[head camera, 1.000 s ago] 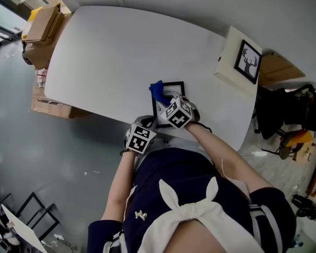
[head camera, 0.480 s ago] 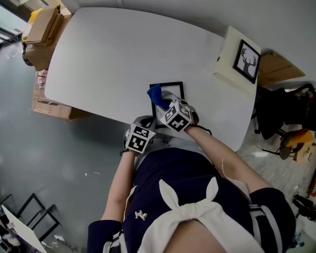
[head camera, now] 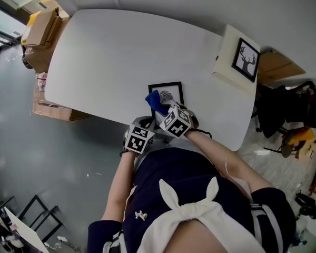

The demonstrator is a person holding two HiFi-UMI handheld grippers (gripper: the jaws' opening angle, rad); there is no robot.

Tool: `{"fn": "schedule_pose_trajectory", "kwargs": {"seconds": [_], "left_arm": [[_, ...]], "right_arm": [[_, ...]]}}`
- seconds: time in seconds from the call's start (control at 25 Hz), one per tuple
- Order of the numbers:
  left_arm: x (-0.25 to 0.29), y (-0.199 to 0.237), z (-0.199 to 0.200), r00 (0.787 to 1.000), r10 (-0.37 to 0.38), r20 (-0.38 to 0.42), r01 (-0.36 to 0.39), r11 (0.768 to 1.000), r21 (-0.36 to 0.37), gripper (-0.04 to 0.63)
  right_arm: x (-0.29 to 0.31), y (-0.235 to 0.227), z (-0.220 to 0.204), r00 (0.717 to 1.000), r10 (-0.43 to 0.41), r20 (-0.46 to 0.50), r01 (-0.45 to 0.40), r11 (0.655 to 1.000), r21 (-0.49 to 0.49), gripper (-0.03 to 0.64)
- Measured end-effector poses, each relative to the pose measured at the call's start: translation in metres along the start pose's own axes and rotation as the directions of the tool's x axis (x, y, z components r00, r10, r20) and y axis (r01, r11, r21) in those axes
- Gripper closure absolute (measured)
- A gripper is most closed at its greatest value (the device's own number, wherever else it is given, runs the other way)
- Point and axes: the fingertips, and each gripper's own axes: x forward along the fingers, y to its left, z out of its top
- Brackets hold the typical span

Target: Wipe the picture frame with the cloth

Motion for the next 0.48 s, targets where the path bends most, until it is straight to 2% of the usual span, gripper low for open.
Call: {"fn": "schedule_pose_trajectory", "kwargs": {"seconds": [0.48], "left_arm": [[-0.0006, 0.0002, 0.0000, 1.000, -0.011, -0.008, 0.011, 1.000, 0.000, 0.591]], "right_arm": [[-0.0021, 0.0073, -0.0037, 1.000, 0.007, -0.010, -0.007, 1.000, -0.012, 0.525]]}}
